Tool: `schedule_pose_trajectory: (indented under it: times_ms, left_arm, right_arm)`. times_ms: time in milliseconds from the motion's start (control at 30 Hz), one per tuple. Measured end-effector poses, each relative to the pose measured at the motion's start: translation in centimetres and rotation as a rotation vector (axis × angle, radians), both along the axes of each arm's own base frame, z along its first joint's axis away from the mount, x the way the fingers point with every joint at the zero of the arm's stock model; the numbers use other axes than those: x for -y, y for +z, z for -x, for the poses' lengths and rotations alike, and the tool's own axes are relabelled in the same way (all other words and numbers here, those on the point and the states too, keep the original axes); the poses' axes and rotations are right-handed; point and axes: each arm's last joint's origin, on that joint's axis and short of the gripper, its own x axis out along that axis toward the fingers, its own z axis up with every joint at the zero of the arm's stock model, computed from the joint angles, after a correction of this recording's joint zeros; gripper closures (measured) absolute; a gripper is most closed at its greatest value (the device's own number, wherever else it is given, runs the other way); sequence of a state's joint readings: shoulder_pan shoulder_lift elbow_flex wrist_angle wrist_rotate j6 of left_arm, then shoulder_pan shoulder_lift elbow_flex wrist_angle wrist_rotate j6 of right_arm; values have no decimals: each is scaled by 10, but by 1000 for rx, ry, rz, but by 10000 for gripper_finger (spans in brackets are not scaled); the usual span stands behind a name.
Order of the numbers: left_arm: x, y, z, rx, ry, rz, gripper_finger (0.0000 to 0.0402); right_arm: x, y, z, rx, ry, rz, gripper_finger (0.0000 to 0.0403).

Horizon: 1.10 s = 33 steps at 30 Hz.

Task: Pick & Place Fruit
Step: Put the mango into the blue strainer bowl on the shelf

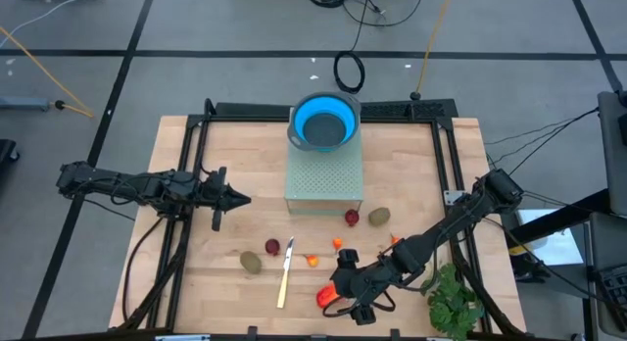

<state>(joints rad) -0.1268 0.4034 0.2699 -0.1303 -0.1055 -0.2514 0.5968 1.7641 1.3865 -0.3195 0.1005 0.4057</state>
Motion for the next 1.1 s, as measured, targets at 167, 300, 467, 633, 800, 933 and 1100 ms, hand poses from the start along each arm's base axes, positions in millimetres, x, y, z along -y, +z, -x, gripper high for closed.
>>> schedule_pose_trajectory:
  times_ms: [167,300,467,633,800,933,1100]
  left_arm:
    - [0,0,0,-2,-9,-34,385]
    - [0,0,0,-2,-11,-43,385]
    - [0,-1,0,-16,-12,-45,385]
    - [0,-3,1,-34,-12,-47,385]
    - [0,-3,1,-34,-10,-43,385]
    - [0,-3,1,-34,-10,-43,385]
    - [0,-3,1,-34,-10,-43,385]
  right_arm:
    - [0,0,0,2,3,4,13]
    - [1,0,0,3,4,7,13]
    - [1,0,-1,17,34,36,13]
    - [8,-5,-3,7,28,56,13]
    - [19,-24,-2,-16,10,75,13]
    - [24,-34,-5,22,12,34,13]
    - [26,-42,-3,42,36,16,13]
